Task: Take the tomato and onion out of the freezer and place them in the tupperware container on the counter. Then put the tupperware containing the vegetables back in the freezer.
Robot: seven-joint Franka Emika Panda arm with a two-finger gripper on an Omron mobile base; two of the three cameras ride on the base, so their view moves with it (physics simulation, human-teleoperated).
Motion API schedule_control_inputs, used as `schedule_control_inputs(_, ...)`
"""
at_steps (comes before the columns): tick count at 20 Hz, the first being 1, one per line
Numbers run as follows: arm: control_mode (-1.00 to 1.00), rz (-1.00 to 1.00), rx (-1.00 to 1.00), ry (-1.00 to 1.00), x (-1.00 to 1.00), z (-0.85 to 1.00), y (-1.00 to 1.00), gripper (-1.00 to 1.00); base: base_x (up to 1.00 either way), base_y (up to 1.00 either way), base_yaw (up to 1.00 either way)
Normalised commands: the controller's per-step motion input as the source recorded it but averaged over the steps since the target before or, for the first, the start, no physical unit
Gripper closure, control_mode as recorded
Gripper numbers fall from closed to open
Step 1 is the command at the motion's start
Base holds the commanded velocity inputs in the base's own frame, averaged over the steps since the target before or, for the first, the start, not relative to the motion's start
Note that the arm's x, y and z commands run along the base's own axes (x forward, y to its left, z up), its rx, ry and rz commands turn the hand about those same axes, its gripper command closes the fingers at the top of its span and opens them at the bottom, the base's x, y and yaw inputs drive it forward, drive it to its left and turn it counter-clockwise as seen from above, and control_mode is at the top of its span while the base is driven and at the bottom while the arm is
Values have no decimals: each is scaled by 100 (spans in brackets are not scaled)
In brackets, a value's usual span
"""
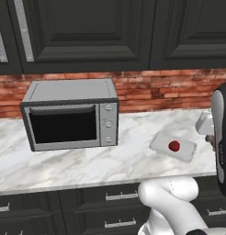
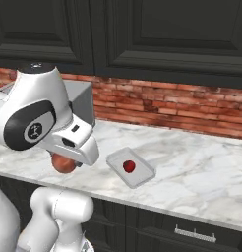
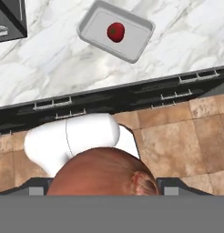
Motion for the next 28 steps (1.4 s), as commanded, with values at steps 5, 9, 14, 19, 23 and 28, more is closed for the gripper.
schedule_control_inputs(5, -100, -7, 0, -1, 82, -63, 0, 100, 0, 0, 0)
schedule_control_inputs(9, -100, -22, 0, 0, 100, -84, 0, 100, 0, 0, 0)
schedule_control_inputs(14, -100, -20, 0, 1, 100, -69, -1, 100, 0, 0, 0)
schedule_control_inputs(19, -100, -10, 0, 9, 100, -44, -21, 100, 0, 0, 0)
schedule_control_inputs(23, -100, -4, 0, 7, 100, -43, -21, 100, 0, 0, 0)
schedule_control_inputs(28, -100, 0, 0, 3, 92, -50, -12, 100, 0, 0, 0)
